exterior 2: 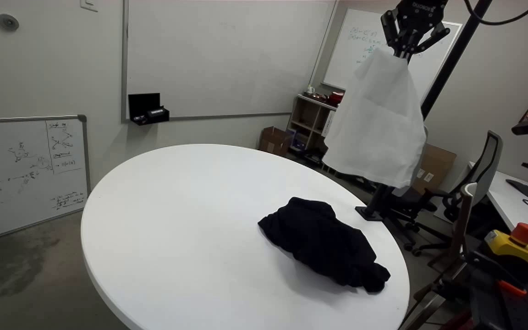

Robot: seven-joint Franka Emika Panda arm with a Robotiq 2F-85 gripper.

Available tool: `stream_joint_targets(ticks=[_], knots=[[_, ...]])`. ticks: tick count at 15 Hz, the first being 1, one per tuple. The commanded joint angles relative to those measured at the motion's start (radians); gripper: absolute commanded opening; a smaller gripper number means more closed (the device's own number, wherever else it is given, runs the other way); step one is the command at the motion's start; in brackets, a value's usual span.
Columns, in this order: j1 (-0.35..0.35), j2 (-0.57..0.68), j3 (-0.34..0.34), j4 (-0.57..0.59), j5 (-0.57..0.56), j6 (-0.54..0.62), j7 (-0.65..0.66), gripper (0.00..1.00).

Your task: Pick up the white cloth from the tripod and place it on the table.

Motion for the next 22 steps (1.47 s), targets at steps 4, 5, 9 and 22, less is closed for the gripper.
stream_joint_targets(ticks=[4,5,9,22], knots=[[0.027,-0.026,0.070,-0.066,0.016,-0.142,-0.175,0.01],[0.031,-0.024,0.081,-0.080,0.007,-0.144,-0.184,0.01],[0.056,-0.028,0.126,-0.153,-0.023,-0.112,-0.224,0.01],[0.131,-0.034,0.230,-0.371,-0.099,0.472,-0.240,0.01]])
